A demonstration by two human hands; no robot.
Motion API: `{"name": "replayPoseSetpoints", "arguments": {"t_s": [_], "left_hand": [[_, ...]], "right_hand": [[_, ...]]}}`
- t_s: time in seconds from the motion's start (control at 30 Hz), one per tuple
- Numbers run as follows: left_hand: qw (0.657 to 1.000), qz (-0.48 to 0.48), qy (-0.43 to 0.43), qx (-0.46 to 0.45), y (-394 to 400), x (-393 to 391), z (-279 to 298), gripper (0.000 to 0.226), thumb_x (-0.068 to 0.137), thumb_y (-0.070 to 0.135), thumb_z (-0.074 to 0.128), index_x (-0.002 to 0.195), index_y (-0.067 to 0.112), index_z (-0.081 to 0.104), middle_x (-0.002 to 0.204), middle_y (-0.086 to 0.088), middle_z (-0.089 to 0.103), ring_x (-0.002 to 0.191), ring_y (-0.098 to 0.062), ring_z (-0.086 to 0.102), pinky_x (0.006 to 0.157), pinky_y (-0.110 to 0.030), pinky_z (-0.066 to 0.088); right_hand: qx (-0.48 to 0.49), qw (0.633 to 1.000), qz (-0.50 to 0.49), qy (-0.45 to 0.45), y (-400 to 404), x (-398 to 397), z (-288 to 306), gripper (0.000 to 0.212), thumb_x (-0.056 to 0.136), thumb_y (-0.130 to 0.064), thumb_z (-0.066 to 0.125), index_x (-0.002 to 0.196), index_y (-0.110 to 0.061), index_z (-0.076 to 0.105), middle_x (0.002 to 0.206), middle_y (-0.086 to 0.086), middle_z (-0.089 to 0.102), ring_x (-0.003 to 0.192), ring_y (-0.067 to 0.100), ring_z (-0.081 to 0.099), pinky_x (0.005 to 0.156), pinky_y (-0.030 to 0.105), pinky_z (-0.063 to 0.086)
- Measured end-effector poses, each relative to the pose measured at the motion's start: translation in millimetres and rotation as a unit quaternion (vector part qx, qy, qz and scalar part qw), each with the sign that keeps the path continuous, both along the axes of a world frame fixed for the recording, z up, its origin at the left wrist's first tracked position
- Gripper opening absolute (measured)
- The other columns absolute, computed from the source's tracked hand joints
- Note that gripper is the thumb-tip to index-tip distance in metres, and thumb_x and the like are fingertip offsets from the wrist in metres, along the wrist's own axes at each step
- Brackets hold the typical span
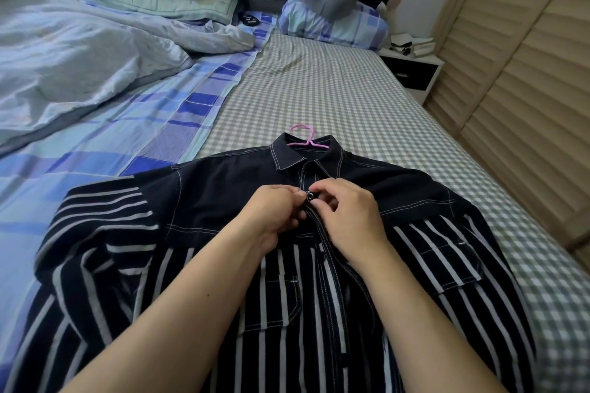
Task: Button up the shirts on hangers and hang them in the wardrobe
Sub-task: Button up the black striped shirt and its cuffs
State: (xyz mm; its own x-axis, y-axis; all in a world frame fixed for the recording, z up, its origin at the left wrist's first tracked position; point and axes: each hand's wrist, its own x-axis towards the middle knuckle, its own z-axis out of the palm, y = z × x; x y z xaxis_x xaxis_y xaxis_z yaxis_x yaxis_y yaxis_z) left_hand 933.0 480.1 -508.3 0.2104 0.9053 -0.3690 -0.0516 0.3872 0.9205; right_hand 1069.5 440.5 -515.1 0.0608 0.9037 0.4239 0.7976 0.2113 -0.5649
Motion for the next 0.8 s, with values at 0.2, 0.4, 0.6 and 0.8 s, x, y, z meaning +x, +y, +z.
{"name": "replayPoseSetpoints", "arguments": {"t_s": [0.2, 0.4, 0.6, 0.8], "left_hand": [[1.000, -0.020, -0.010, 0.009, 0.9, -2.6, -2.7, 0.010, 0.104, 0.003, 0.053, 0.099, 0.005, 0.062, 0.073, -0.006, 0.056, 0.056, -0.011, 0.052, 0.048, -0.018, 0.047], [0.999, -0.029, -0.027, 0.008, 2.5, -4.9, -3.6, 0.012, 0.103, 0.004, 0.055, 0.094, 0.006, 0.063, 0.074, -0.005, 0.057, 0.058, -0.010, 0.053, 0.050, -0.017, 0.047], [0.987, 0.008, 0.098, 0.125, -2.8, 4.0, -9.2, 0.004, 0.098, 0.006, 0.062, 0.097, 0.008, 0.059, 0.071, -0.006, 0.062, 0.052, -0.016, 0.060, 0.049, -0.026, 0.053], [0.965, 0.033, 0.214, 0.149, -0.3, 7.0, -12.4, 0.019, 0.100, 0.022, 0.059, 0.091, 0.008, 0.068, 0.059, -0.006, 0.066, 0.038, -0.011, 0.057, 0.041, -0.019, 0.044]], "right_hand": [[0.047, 0.998, 0.005, -0.050, -0.2, -2.3, -3.6, 0.012, 0.086, -0.015, 0.078, 0.095, -0.024, 0.075, 0.091, -0.012, 0.066, 0.079, 0.009, 0.064, 0.069, 0.035, 0.057], [0.087, 0.993, -0.034, -0.068, -2.6, -7.4, -9.0, 0.008, 0.091, -0.015, 0.073, 0.095, -0.010, 0.078, 0.089, -0.001, 0.073, 0.076, 0.016, 0.068, 0.067, 0.034, 0.058], [-0.009, 0.996, -0.080, 0.033, 1.7, -6.1, -8.4, 0.008, 0.091, -0.022, 0.072, 0.090, -0.020, 0.079, 0.083, -0.008, 0.075, 0.077, 0.010, 0.068, 0.072, 0.029, 0.056], [-0.184, 0.972, -0.006, 0.149, -5.7, 7.3, 6.1, 0.027, 0.096, -0.014, 0.065, 0.118, -0.026, 0.075, 0.112, -0.011, 0.075, 0.103, -0.001, 0.066, 0.101, 0.023, 0.051]]}}
